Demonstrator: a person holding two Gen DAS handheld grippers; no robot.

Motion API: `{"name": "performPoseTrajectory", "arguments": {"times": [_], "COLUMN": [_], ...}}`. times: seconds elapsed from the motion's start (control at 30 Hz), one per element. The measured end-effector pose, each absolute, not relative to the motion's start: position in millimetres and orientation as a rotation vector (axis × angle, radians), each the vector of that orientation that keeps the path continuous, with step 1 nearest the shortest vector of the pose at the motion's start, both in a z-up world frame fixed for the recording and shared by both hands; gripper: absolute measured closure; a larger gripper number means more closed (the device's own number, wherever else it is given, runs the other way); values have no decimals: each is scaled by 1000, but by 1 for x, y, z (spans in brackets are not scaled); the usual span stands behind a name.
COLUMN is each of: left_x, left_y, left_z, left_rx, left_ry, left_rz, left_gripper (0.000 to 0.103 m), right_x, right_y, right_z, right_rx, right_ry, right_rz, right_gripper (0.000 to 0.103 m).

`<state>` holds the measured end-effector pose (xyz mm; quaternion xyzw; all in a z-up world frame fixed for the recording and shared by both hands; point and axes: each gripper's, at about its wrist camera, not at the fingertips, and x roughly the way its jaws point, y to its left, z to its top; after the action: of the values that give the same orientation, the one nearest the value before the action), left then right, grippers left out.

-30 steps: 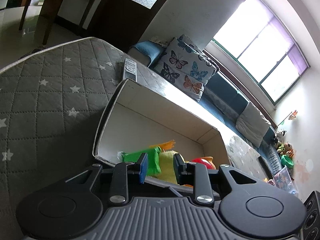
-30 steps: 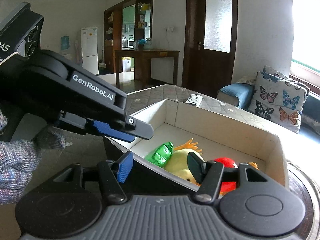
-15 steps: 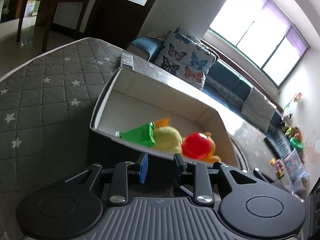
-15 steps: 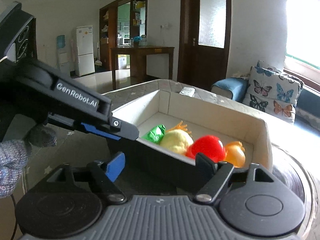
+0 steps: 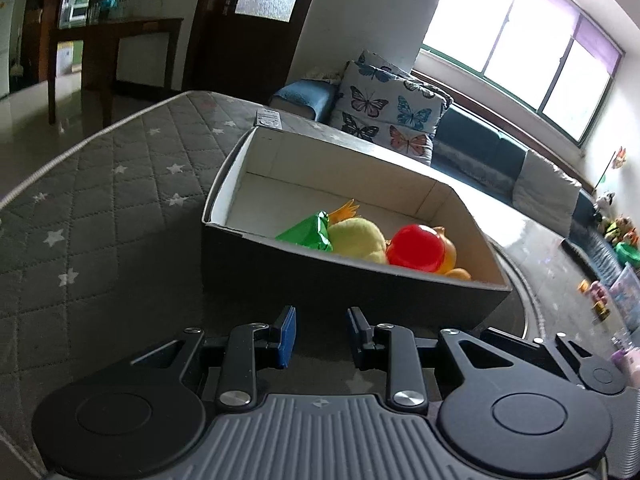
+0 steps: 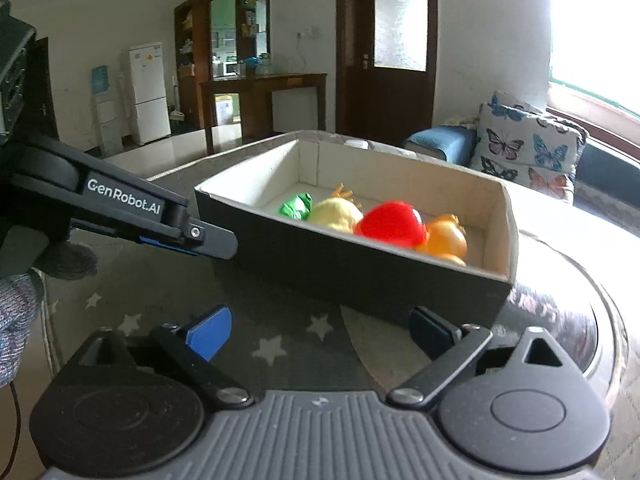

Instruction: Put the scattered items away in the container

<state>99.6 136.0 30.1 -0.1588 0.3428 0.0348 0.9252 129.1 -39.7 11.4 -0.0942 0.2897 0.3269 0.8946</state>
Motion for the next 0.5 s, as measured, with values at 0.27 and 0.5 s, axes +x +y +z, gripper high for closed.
{"name": "performPoseTrajectory", "arguments": {"times": [0.27, 0.5], "left_x": [88, 78], "left_y": [126, 114], "left_z": [26, 28], "left_rx": [-290, -230], "left_ry": [683, 652], "left_rz": [91, 98], "left_gripper": [73, 73], "right_x": [121, 118], "right_y": [-43, -44], "right_z": [7, 1], "right_rx": [-177, -133], "right_ry": [613, 637], "right_rz": [640, 620], "right_gripper": [0, 0]}}
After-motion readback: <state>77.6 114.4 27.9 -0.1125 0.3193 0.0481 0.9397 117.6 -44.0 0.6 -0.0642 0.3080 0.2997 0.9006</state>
